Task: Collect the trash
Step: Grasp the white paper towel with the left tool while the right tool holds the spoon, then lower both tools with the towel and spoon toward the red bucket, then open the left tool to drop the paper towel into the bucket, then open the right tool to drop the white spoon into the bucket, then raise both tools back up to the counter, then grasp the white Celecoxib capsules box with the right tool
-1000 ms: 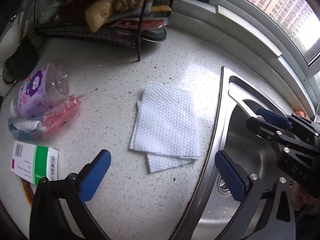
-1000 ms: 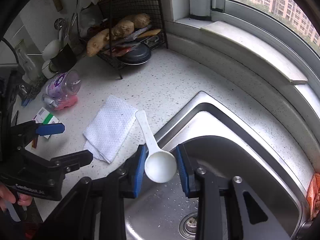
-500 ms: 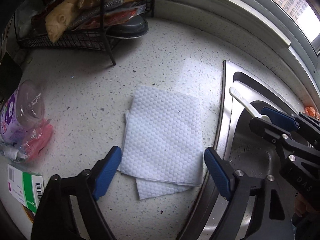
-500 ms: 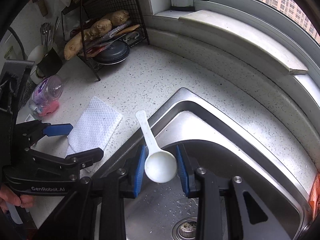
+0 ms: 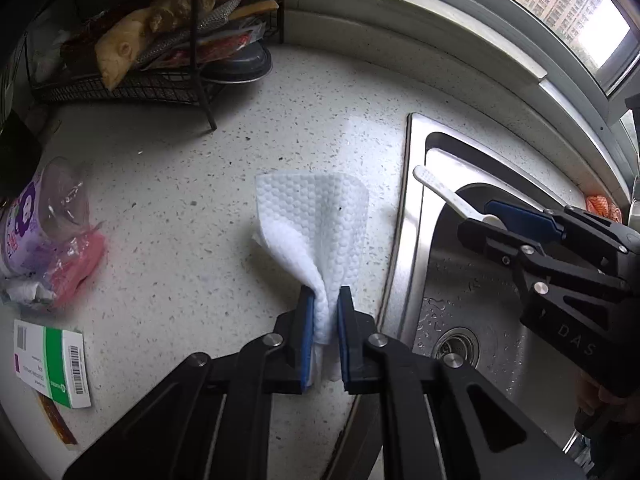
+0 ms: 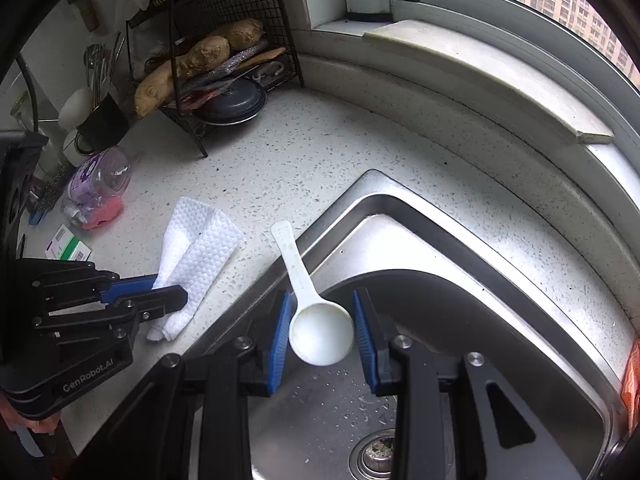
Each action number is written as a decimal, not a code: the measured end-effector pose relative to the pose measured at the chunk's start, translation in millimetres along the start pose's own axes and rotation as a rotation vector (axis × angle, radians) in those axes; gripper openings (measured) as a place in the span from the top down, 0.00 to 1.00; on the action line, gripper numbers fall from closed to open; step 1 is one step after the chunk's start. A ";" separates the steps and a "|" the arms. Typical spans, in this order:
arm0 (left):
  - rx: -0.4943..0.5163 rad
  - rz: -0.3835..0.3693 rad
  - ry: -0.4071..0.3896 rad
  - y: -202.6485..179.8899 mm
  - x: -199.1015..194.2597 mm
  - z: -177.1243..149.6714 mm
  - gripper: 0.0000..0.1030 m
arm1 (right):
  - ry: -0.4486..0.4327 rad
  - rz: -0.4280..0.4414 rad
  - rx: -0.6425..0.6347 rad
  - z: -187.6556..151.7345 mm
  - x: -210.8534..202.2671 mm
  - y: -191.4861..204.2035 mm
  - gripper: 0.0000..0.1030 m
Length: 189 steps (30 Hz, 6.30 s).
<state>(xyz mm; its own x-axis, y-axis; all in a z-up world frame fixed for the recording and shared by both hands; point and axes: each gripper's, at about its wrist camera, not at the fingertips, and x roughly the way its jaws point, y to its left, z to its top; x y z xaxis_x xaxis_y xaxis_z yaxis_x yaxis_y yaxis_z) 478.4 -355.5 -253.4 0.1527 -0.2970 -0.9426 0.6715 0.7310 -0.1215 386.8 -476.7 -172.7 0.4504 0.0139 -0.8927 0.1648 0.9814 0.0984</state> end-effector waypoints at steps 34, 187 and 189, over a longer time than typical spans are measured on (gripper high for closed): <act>-0.324 0.153 -0.196 89.5 -255.4 -351.5 0.90 | -0.070 0.184 -0.321 -189.9 -163.6 250.3 0.72; -0.171 0.231 -0.231 262.6 -237.0 -159.6 0.00 | -0.137 0.188 -0.415 5.8 -57.2 301.8 0.00; -0.146 0.197 -0.191 282.2 -219.9 -144.2 0.00 | -0.086 0.193 -0.407 19.2 -32.5 305.3 0.00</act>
<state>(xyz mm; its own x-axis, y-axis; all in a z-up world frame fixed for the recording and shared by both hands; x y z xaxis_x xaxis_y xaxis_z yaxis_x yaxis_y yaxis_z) 529.8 4.7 -125.2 0.4123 -0.2402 -0.8788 0.5059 0.8626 0.0015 439.3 -181.2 -105.1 0.5132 0.2051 -0.8334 -0.2801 0.9579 0.0633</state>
